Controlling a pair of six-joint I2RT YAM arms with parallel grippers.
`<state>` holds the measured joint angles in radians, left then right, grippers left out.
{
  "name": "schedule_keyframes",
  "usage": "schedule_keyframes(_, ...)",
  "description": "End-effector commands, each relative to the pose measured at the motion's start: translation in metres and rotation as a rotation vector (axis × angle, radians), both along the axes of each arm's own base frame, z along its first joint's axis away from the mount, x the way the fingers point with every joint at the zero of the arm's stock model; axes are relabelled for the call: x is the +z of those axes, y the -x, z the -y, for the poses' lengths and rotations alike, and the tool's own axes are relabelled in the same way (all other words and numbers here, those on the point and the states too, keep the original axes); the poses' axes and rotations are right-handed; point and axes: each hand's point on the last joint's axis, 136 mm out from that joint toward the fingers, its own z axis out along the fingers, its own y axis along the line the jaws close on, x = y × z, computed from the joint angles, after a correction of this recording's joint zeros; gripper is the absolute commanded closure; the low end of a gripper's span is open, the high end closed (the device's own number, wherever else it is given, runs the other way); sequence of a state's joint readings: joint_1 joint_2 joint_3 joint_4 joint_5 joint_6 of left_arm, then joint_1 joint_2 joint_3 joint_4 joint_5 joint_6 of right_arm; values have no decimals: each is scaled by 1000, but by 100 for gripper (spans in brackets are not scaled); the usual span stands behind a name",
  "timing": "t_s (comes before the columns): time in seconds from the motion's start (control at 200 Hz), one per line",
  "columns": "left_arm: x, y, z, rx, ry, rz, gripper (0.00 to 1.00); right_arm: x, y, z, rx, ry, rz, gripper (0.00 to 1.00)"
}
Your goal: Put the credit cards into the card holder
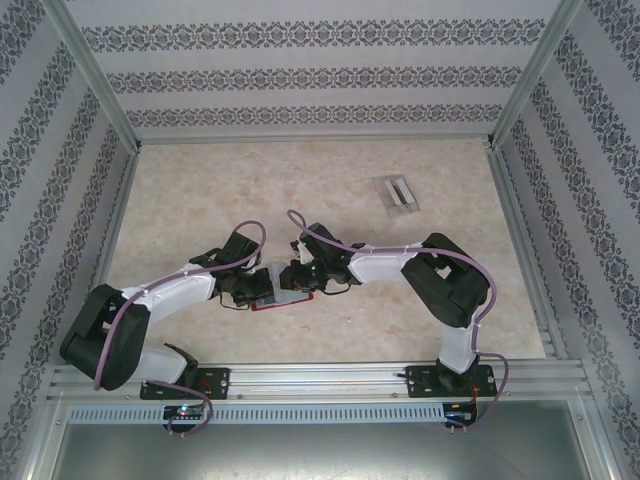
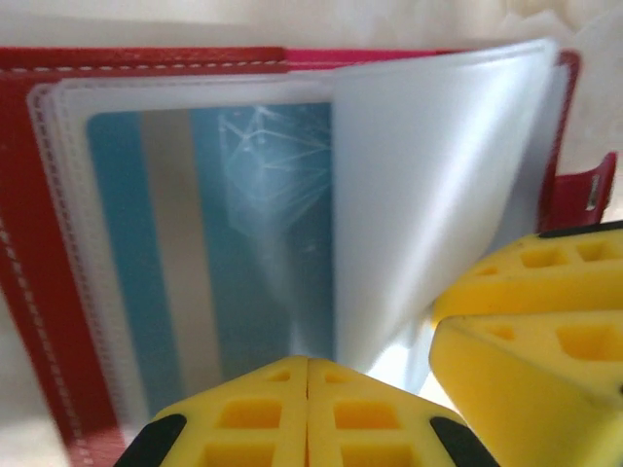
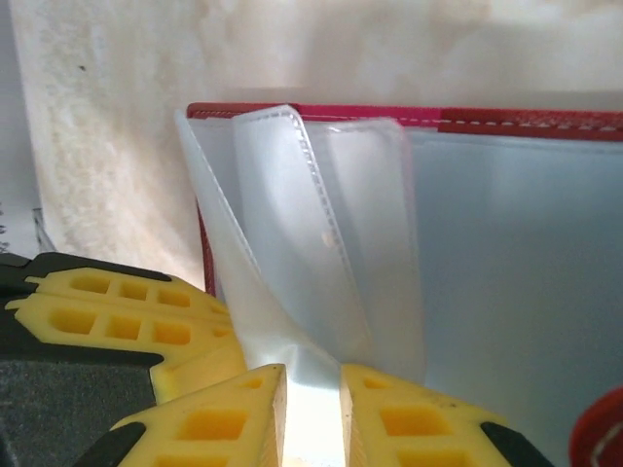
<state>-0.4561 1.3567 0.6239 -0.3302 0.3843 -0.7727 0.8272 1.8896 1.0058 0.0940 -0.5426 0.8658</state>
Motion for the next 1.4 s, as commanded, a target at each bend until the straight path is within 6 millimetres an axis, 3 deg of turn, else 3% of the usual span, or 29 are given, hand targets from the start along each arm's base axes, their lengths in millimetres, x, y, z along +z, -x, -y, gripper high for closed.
schedule_keyframes(0.0, 5, -4, -17, 77, -23, 14, 93, 18, -2, -14, 29, -83, 19, 79)
schedule_keyframes(0.21, 19, -9, -22, 109, 42, 42, 92, 17, -2, -21, 42, -130, 2, 80)
schedule_keyframes(0.39, 32, -15, -19, 105, 83, 76, 77, 24, -9, -18, 27, -151, 22, 78)
schedule_keyframes(0.49, 29, -18, -18, 101, 70, 59, 74, 29, -13, -13, 7, -155, 42, 76)
schedule_keyframes(0.555, 26, -19, -19, 96, 53, 39, 74, 29, -17, -3, -19, -112, 63, 67)
schedule_keyframes(0.694, 25, -20, -24, 102, 18, 43, 71, 7, -17, 27, -71, 27, 55, 60)
schedule_keyframes(0.889, 22, -12, -40, 101, -73, 40, 68, -6, -9, 44, -68, 136, 72, 55)
schedule_keyframes(1.174, 2, -2, -50, 107, -129, -4, 66, -21, -3, 48, -49, 236, 74, 55)
schedule_keyframes(1.394, -4, -2, -45, 104, -97, -10, 69, -17, -1, 35, -13, 206, 70, 61)
